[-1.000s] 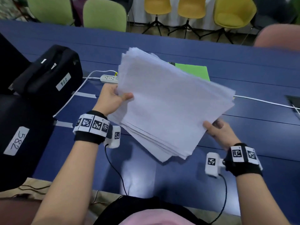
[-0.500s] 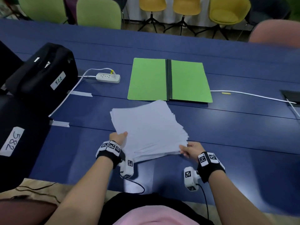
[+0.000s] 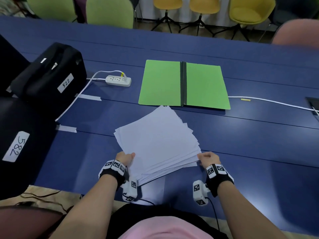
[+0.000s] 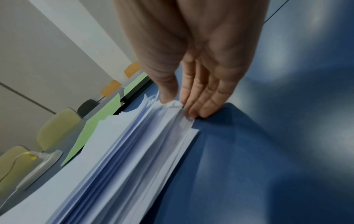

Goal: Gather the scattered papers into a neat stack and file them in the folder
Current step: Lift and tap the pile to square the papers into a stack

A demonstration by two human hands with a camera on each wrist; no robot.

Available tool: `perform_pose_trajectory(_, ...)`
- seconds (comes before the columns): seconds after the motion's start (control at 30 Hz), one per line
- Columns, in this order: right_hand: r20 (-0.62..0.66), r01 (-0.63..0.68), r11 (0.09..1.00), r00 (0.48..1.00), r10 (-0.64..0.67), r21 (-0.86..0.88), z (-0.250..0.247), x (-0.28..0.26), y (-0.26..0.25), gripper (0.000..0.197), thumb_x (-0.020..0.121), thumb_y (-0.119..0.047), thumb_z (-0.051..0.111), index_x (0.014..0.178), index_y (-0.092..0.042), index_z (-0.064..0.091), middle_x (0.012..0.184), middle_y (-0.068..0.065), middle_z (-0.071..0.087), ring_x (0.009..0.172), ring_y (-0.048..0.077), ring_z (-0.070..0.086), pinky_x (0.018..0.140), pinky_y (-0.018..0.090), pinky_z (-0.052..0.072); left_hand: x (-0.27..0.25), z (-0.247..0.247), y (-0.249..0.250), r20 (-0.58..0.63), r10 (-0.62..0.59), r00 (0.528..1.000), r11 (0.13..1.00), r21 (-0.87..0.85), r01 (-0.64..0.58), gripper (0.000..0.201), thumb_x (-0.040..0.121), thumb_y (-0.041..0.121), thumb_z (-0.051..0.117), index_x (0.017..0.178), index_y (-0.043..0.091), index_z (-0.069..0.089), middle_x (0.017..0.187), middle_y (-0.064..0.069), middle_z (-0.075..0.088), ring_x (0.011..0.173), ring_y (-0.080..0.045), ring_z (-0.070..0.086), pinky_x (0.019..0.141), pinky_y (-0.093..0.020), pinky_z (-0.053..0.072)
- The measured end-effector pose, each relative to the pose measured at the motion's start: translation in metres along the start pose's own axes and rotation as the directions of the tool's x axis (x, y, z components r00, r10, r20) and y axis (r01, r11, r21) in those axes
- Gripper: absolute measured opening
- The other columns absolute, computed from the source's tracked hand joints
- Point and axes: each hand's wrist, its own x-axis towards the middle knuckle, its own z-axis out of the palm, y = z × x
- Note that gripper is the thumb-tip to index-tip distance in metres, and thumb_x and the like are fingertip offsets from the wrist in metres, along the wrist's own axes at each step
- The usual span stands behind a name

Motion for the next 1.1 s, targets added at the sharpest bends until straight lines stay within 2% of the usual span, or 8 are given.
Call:
perform_pose_trajectory(0.2, 0.211, 0.130, 0.976, 0.963, -0.167, 0.177, -0.028, 0.006, -0.018, 0.061, 0.083, -0.053, 0.059, 0.130, -0.015, 0.051, 0.122, -0.004, 0.056, 0.118, 0.016, 0.053, 0.104, 0.029, 0.037, 0.003, -0.014, 0.005, 0.013, 0.062, 0.998, 0.996, -0.057, -0.062, 0.037, 0.097, 0.014, 0.051, 0.125, -0.011, 0.050, 0.126, -0.021, 0.059, 0.120, -0.033, 0.056, 0.096, -0.032, 0.043)
perform_pose_trajectory(0.43, 0.606, -0.058, 0.955, 0.784, -0.136, 0.290, -0.050, -0.005, -0.051, 0.036, 0.086, -0.020, 0.065, 0.115, 0.002, 0.063, 0.111, 0.020, 0.070, 0.104, 0.038, 0.066, 0.098, 0.053, 0.047, 0.002, -0.032, 0.031, 0.093, 0.238, 0.967, 0.910, -0.369, -0.189, 0.021, 0.092, -0.014, 0.046, 0.110, -0.005, 0.055, 0.118, -0.013, 0.056, 0.116, -0.027, 0.053, 0.098, -0.032, 0.042)
perform_pose_trajectory(0.57, 0.319, 0.208, 0.906, 0.887, -0.334, 0.369, -0.051, -0.011, -0.081, 0.029, 0.085, -0.006, 0.066, 0.112, 0.002, 0.062, 0.093, 0.008, 0.076, 0.067, 0.012, 0.072, 0.089, 0.047, 0.053, -0.019, -0.038, 0.056, 0.064, 0.400, 0.914, 0.832, -0.444, -0.333, 0.009, 0.093, 0.001, 0.056, 0.095, -0.005, 0.062, 0.095, -0.012, 0.071, 0.098, -0.023, 0.067, 0.086, -0.034, 0.053)
perform_pose_trajectory(0.67, 0.103, 0.403, 0.796, 0.863, -0.495, 0.451, -0.060, -0.022, -0.106, 0.017, 0.084, 0.000, 0.065, 0.092, -0.015, 0.065, 0.066, -0.017, 0.073, 0.059, -0.003, 0.068, 0.068, 0.028, 0.057, -0.036, -0.039, 0.083, 0.007, 0.525, 0.851, 0.702, -0.568, -0.429, 0.015, 0.093, 0.000, 0.054, 0.081, 0.009, 0.060, 0.068, 0.011, 0.071, 0.066, 0.001, 0.067, 0.077, -0.025, 0.051)
perform_pose_trajectory(0.9, 0.052, 0.453, 0.839, 0.871, -0.489, 0.300, -0.053, -0.020, -0.095, 0.029, 0.079, -0.003, 0.072, 0.107, 0.003, 0.064, 0.100, 0.014, 0.068, 0.080, 0.016, 0.062, 0.061, 0.009, 0.051, -0.038, -0.021, 0.097, 0.006, 0.568, 0.823, 0.627, -0.652, -0.428, 0.028, 0.081, 0.009, 0.073, 0.105, 0.019, 0.062, 0.100, 0.008, 0.068, 0.094, -0.007, 0.066, 0.081, -0.016, 0.052)
perform_pose_trajectory(0.97, 0.049, 0.386, 0.857, 0.904, -0.426, 0.341, -0.043, -0.017, -0.081, 0.030, 0.080, 0.002, 0.069, 0.109, 0.009, 0.063, 0.110, 0.021, 0.066, 0.081, 0.018, 0.061, 0.078, 0.028, 0.056, -0.038, -0.011, 0.094, 0.020, 0.577, 0.816, 0.655, -0.608, -0.449, 0.023, 0.081, 0.011, 0.074, 0.102, 0.017, 0.065, 0.104, -0.001, 0.069, 0.107, -0.024, 0.066, 0.089, -0.029, 0.054)
perform_pose_trajectory(1.03, -0.011, 0.370, 0.840, 0.917, -0.399, 0.397, -0.041, -0.020, -0.077, 0.025, 0.081, 0.006, 0.066, 0.106, 0.009, 0.064, 0.099, 0.015, 0.068, 0.071, 0.009, 0.065, 0.083, 0.038, 0.054, -0.038, -0.004, 0.096, -0.010, 0.584, 0.812, 0.654, -0.587, -0.477, 0.026, 0.082, 0.020, 0.073, 0.106, 0.013, 0.066, 0.110, -0.006, 0.069, 0.115, -0.029, 0.063, 0.102, -0.043, 0.048)
perform_pose_trajectory(1.1, -0.062, 0.404, 0.801, 0.904, -0.422, 0.442, -0.045, -0.025, -0.081, 0.018, 0.082, 0.009, 0.064, 0.100, 0.006, 0.066, 0.074, -0.002, 0.070, 0.055, -0.010, 0.060, 0.067, 0.026, 0.054, -0.048, -0.006, 0.104, -0.045, 0.611, 0.790, 0.617, -0.598, -0.511, 0.022, 0.086, 0.018, 0.070, 0.107, 0.013, 0.066, 0.108, -0.004, 0.069, 0.107, -0.022, 0.064, 0.104, -0.044, 0.046)
